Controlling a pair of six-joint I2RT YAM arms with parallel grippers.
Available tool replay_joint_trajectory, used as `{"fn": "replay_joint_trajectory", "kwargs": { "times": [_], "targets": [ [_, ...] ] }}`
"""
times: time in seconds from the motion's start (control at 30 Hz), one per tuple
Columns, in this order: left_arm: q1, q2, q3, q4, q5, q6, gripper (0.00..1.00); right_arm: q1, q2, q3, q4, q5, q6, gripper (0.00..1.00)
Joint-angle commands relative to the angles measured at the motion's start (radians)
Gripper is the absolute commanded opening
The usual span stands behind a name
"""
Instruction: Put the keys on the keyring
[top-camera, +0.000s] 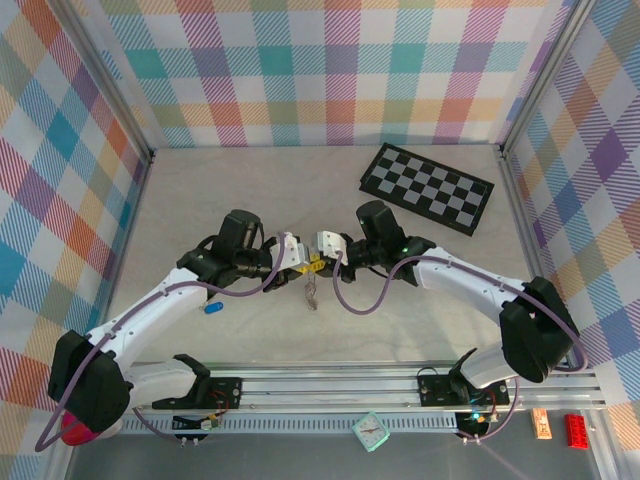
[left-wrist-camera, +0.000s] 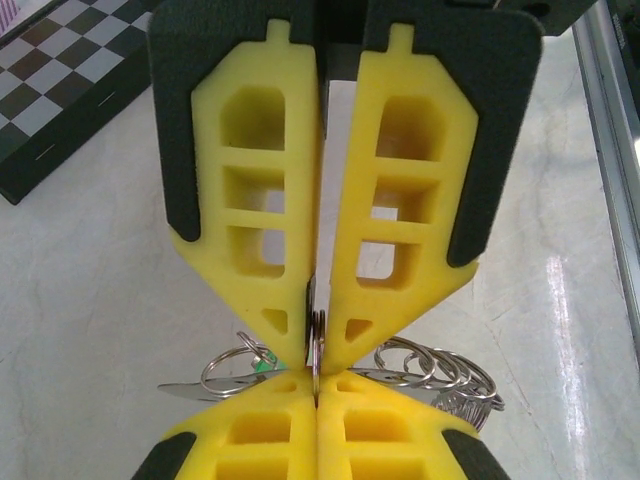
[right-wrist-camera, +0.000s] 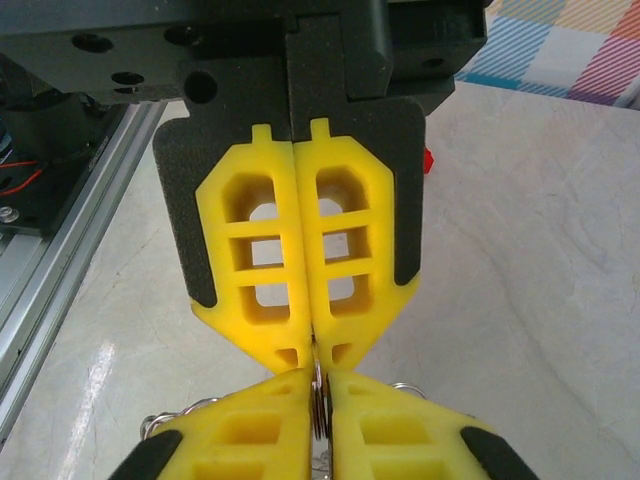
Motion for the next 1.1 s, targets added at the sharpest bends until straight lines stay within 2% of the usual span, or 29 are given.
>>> {"fn": "replay_joint_trajectory", "kwargs": {
  "times": [0.0,0.1,0.23,0.33,0.47,0.73,1.07],
  "targets": [
    [-0.01,0.004,0.046,0.013,0.061,-0.001,0.0,0.007,0.017,0.034,0.007,-0.03,-0.003,0.02],
    [-0.01,-0.002,0.041,0.015,0.05,-0.008,0.01,0.006,0.011,0.018,0.032,-0.026,0.009,0.0],
    [0.01,-0.041,-0.021,0.112,0.038,-0.08,0.26,-0.025,0.003,-0.023,0.117,-0.063,0.079,0.0],
    [0.056,-0.088,-0.1,0.23,0.069,-0.169,0.33,-0.046,0.0,-0.04,0.17,-0.108,0.122,0.0],
    [0.1,-0.133,-0.199,0.374,0.109,-0.271,0.32,-0.06,0.007,-0.057,0.218,-0.16,0.158,0.0],
    [0.105,-0.135,-0.302,0.544,0.16,-0.377,0.27,-0.065,0.019,-0.076,0.242,-0.193,0.18,0.0],
    [0.106,-0.089,-0.326,0.639,0.213,-0.423,0.2,-0.063,0.04,-0.07,0.27,-0.236,0.214,0.0]
  ]
}}
